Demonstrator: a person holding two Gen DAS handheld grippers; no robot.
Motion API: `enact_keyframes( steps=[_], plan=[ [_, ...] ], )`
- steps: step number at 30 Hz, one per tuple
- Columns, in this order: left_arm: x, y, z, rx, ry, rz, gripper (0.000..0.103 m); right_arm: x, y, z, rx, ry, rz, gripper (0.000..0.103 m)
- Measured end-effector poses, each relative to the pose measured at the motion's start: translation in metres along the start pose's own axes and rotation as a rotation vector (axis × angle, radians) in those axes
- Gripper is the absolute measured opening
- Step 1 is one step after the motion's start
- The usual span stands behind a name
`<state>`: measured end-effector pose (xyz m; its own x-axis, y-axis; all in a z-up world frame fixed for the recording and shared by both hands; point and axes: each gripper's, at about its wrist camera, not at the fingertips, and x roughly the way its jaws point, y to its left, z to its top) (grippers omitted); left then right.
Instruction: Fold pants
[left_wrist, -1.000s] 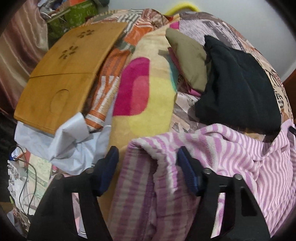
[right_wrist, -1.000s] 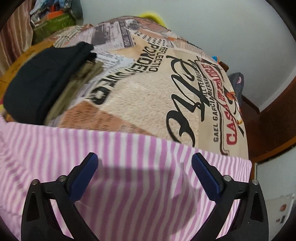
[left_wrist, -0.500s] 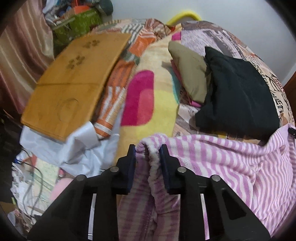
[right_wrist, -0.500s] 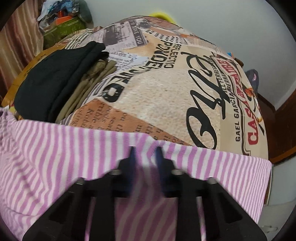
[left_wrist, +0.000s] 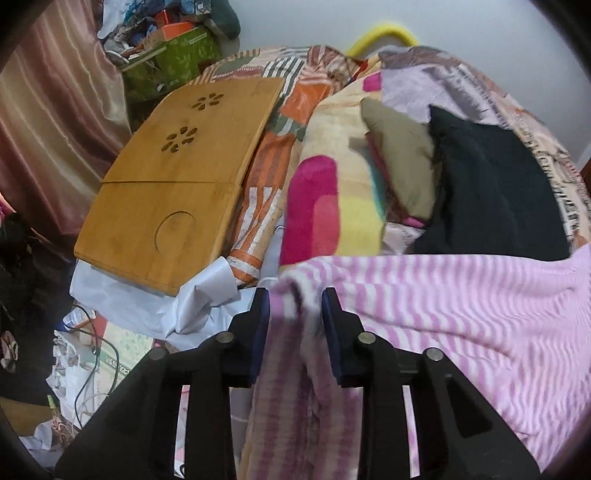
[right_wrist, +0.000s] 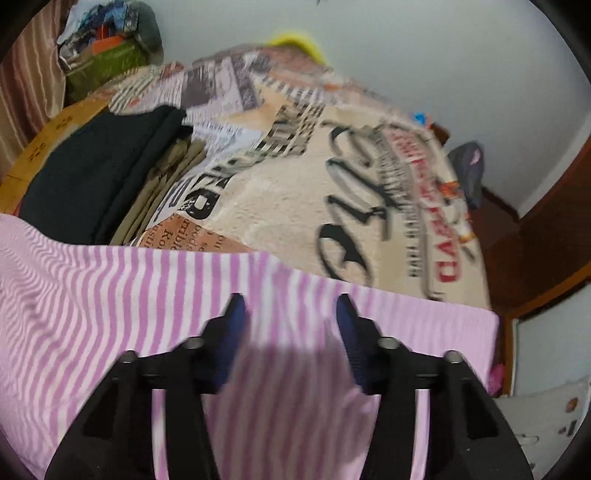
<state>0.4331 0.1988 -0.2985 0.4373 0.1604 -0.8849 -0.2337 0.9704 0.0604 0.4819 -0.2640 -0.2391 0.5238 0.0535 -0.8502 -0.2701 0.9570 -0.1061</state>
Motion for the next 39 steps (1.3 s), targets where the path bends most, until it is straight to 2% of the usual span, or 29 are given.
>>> enact_keyframes(
  steps=[2,5,10,15,19,24,30,34,39],
  plan=[
    [-0.015,0.000,-0.005,-0.006,-0.022,-0.028,0.032,-0.020,-0.010,-0.010,0.017,-0.017,-0.008,0.051],
    [-0.048,0.005,-0.021,-0.025,-0.062,-0.064,0.042,-0.058,-0.042,-0.033,0.088,-0.033,-0.014,0.051],
    [-0.091,0.014,-0.058,-0.028,-0.099,-0.065,0.048,-0.126,-0.103,-0.095,0.211,-0.052,-0.104,0.053],
    [-0.122,0.037,-0.111,-0.058,-0.107,-0.031,0.054,-0.159,-0.137,-0.167,0.317,-0.034,-0.188,0.060],
    [-0.131,0.055,-0.152,-0.089,-0.072,-0.016,0.054,-0.154,-0.147,-0.218,0.388,0.013,-0.198,0.060],
    [-0.120,0.063,-0.193,-0.128,0.002,-0.024,0.054,-0.127,-0.151,-0.257,0.463,0.073,-0.176,0.060],
    [-0.093,0.051,-0.214,-0.120,0.075,-0.040,0.055,-0.109,-0.161,-0.267,0.478,0.111,-0.196,0.060],
    [-0.090,0.054,-0.228,-0.164,0.075,-0.060,0.057,-0.102,-0.176,-0.266,0.472,0.117,-0.205,0.061],
    [-0.091,0.048,-0.244,-0.152,0.063,-0.021,0.058,-0.084,-0.195,-0.273,0.495,0.135,-0.196,0.061]
  ],
)
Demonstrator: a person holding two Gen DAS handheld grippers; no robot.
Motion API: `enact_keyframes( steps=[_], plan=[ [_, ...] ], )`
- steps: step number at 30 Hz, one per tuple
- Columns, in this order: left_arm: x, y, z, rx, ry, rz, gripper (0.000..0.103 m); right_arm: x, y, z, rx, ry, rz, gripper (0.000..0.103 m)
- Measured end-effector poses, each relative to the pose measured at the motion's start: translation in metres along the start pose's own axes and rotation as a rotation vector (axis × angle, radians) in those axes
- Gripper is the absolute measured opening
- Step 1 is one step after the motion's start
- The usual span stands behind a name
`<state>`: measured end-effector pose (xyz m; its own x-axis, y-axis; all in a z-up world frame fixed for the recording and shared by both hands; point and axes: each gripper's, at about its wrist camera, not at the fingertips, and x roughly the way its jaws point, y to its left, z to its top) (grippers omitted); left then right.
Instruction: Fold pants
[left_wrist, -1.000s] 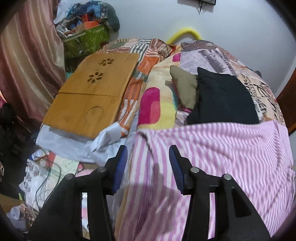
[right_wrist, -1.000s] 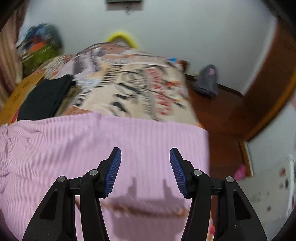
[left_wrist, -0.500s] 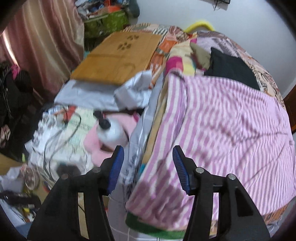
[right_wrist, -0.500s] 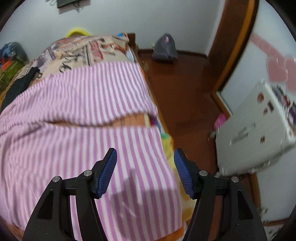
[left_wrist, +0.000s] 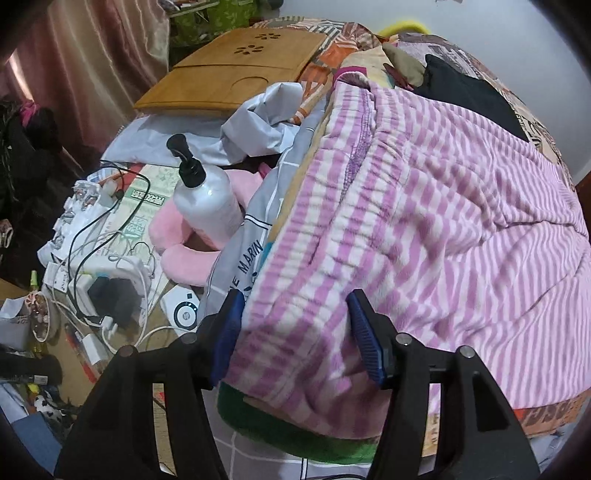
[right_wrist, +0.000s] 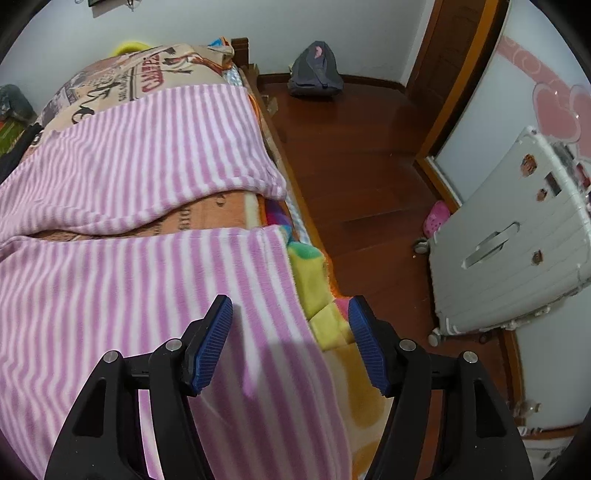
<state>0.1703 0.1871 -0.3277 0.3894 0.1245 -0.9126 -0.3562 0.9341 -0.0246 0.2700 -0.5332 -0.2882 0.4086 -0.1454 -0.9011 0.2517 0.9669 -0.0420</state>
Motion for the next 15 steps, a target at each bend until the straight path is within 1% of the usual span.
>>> enact_keyframes(
  steps=[2,4,6,7,8,10,11,12,13,15],
  plan=[
    [0.000,-0.001,-0.001,-0.010,-0.003,0.001,0.055,0.008,-0.004,0.000,0.027,0.012,0.025,0.061],
    [0.000,-0.002,0.000,-0.021,0.002,0.003,0.051,0.016,-0.006,0.003,0.067,0.015,0.076,0.061],
    [-0.001,-0.006,0.000,-0.011,0.002,0.017,0.048,0.019,-0.007,0.009,0.098,0.003,0.131,0.061],
    [-0.002,-0.007,0.000,-0.005,0.000,0.021,0.046,0.020,-0.007,0.011,0.102,-0.001,0.150,0.061],
    [-0.003,-0.010,0.000,0.005,-0.005,0.031,0.045,0.022,-0.005,0.013,0.101,0.000,0.169,0.058],
    [-0.004,-0.013,-0.002,0.019,-0.013,0.052,0.044,0.029,0.000,0.016,0.093,0.005,0.201,0.029],
    [-0.004,-0.013,-0.002,0.018,-0.015,0.057,0.043,0.031,0.002,0.017,0.094,0.008,0.222,0.023],
    [-0.004,-0.013,-0.002,0.014,-0.015,0.060,0.043,0.031,0.005,0.016,0.091,0.003,0.221,0.017],
    [-0.004,-0.012,-0.002,0.010,-0.015,0.062,0.043,0.029,0.010,0.016,0.071,-0.013,0.193,0.011],
    [-0.005,-0.012,-0.002,0.008,-0.013,0.071,0.042,0.027,0.021,0.017,0.005,-0.034,0.129,0.008]
  ],
)
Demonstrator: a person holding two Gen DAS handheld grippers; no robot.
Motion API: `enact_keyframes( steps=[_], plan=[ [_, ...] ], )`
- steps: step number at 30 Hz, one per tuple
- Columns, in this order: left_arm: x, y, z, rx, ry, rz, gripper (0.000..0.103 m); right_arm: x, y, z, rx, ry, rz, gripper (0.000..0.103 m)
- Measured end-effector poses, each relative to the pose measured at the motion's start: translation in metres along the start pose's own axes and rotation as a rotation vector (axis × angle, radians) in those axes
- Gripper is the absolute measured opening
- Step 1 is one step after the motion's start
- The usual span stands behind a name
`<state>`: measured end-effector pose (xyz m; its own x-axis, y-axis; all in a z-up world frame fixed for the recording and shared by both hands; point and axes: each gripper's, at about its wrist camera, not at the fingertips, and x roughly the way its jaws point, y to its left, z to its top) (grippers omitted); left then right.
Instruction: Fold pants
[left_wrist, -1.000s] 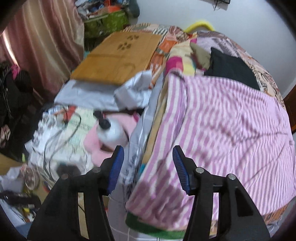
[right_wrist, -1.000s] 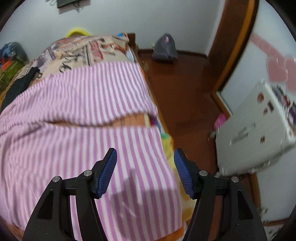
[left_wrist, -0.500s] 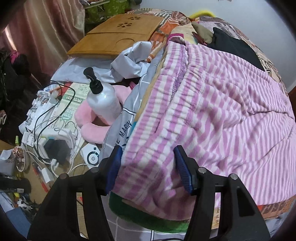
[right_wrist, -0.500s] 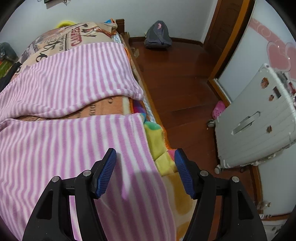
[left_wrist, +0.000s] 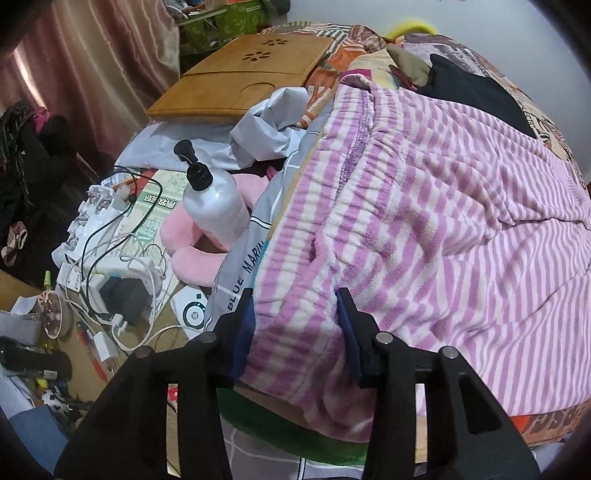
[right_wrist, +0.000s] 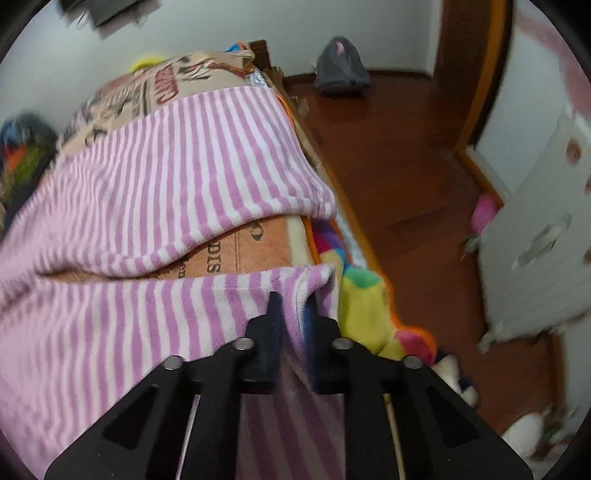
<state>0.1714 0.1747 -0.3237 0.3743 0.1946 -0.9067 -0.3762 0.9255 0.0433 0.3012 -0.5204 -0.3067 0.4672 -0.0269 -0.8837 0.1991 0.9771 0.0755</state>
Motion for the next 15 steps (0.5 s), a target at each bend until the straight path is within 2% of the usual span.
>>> enact_keyframes(
  steps=[3,5,10,12,14,15],
  plan=[
    [-0.003,-0.002,-0.001,0.016,-0.002,0.023,0.041,0.004,0.013,0.002,-0.089,-0.020,-0.150,0.005],
    [-0.005,-0.001,-0.003,0.020,-0.003,0.033,0.041,0.012,0.004,0.010,-0.084,-0.018,-0.224,0.005],
    [-0.005,0.002,-0.005,0.020,-0.007,0.023,0.041,0.031,-0.015,0.017,-0.028,0.083,-0.207,0.006],
    [-0.005,0.002,-0.004,0.022,-0.013,0.018,0.041,0.023,-0.015,0.015,-0.021,0.100,-0.196,0.015],
    [-0.005,0.002,-0.005,0.023,-0.017,0.014,0.041,-0.002,-0.015,0.010,-0.023,0.061,-0.178,0.029],
    [-0.004,0.003,-0.005,0.021,-0.019,0.009,0.041,-0.013,-0.013,0.008,-0.022,0.042,-0.170,0.044]
  ],
)
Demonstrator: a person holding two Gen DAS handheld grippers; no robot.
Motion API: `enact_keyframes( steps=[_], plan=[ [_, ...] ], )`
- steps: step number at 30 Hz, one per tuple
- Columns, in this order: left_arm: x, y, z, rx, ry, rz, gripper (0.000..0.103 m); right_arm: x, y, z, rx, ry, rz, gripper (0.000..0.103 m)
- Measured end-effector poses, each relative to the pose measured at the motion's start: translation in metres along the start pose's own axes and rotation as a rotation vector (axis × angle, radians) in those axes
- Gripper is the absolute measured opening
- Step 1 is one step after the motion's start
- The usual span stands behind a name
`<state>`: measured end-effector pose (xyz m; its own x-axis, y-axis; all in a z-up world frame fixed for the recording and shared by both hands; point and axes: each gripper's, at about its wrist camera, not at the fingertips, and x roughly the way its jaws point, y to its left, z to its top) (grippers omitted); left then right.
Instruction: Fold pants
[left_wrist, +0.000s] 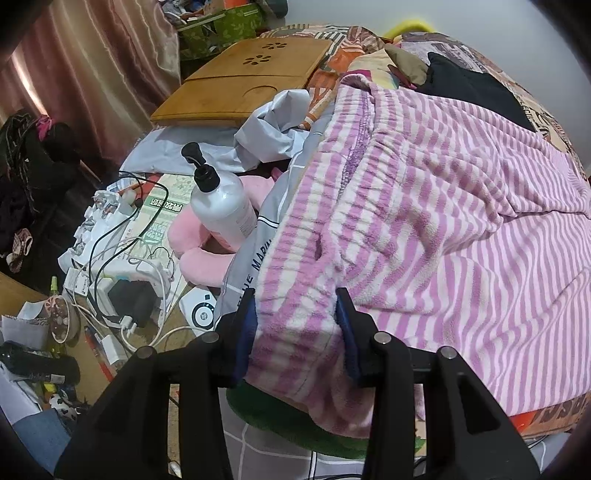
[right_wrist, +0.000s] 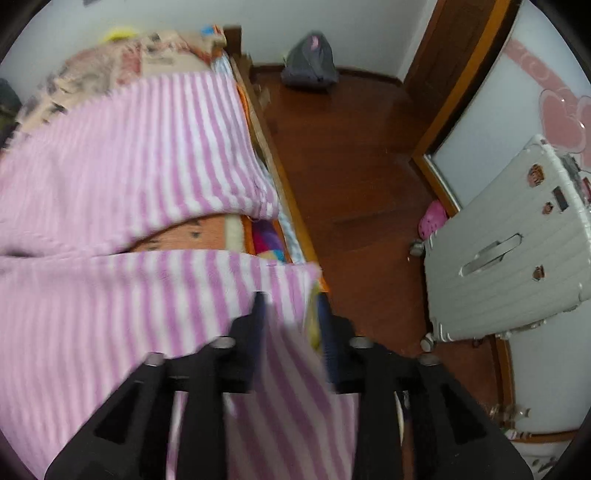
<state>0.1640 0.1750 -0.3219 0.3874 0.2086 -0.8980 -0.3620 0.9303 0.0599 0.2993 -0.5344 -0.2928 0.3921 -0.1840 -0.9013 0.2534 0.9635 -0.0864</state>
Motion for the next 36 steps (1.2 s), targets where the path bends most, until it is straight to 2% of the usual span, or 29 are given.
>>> enact_keyframes(
  steps=[1,2,4,7,10,14,18,21,23,26,30,32,34,36],
  plan=[
    [0.000,0.001,-0.001,-0.003,-0.002,-0.005,0.041,-0.017,-0.004,-0.007,0.005,-0.027,0.010,0.056],
    [0.000,0.002,-0.001,-0.006,-0.005,-0.011,0.041,-0.031,-0.007,-0.014,0.007,-0.051,0.017,0.059],
    [0.001,0.003,-0.002,-0.012,-0.010,-0.021,0.042,-0.055,-0.010,-0.031,0.007,-0.075,0.026,0.060],
    [0.002,0.005,-0.004,-0.013,-0.019,-0.031,0.042,-0.074,-0.016,-0.065,0.012,-0.062,0.042,0.060],
    [0.002,0.006,-0.004,-0.011,-0.024,-0.040,0.042,-0.072,-0.014,-0.090,0.021,-0.019,0.056,0.060],
    [0.001,0.006,-0.005,0.008,-0.027,-0.044,0.043,-0.049,-0.008,-0.122,0.039,0.046,0.046,0.057],
    [-0.008,0.009,-0.003,0.014,-0.015,-0.081,0.043,-0.051,-0.022,-0.128,0.083,0.070,0.049,0.057],
    [-0.024,0.007,0.006,0.015,-0.019,-0.115,0.043,-0.063,-0.017,-0.118,0.027,0.060,-0.011,0.057],
    [-0.038,0.003,0.018,0.030,-0.048,-0.120,0.045,-0.079,-0.013,-0.102,0.014,0.010,-0.013,0.060],
    [-0.058,-0.010,0.045,0.072,-0.104,-0.110,0.046,-0.102,0.002,-0.077,0.008,-0.062,0.025,0.060],
    [-0.074,-0.026,0.092,0.097,-0.138,-0.117,0.051,-0.128,0.052,-0.027,-0.080,-0.160,0.096,0.061],
    [-0.081,-0.031,0.115,0.104,-0.165,-0.120,0.053,-0.135,0.079,-0.008,-0.131,-0.202,0.122,0.068],
    [-0.083,-0.034,0.130,0.116,-0.194,-0.124,0.063,-0.142,0.109,0.005,-0.180,-0.246,0.160,0.077],
    [-0.076,-0.040,0.150,0.120,-0.213,-0.113,0.066,-0.144,0.134,0.015,-0.226,-0.277,0.193,0.080]
  ],
)
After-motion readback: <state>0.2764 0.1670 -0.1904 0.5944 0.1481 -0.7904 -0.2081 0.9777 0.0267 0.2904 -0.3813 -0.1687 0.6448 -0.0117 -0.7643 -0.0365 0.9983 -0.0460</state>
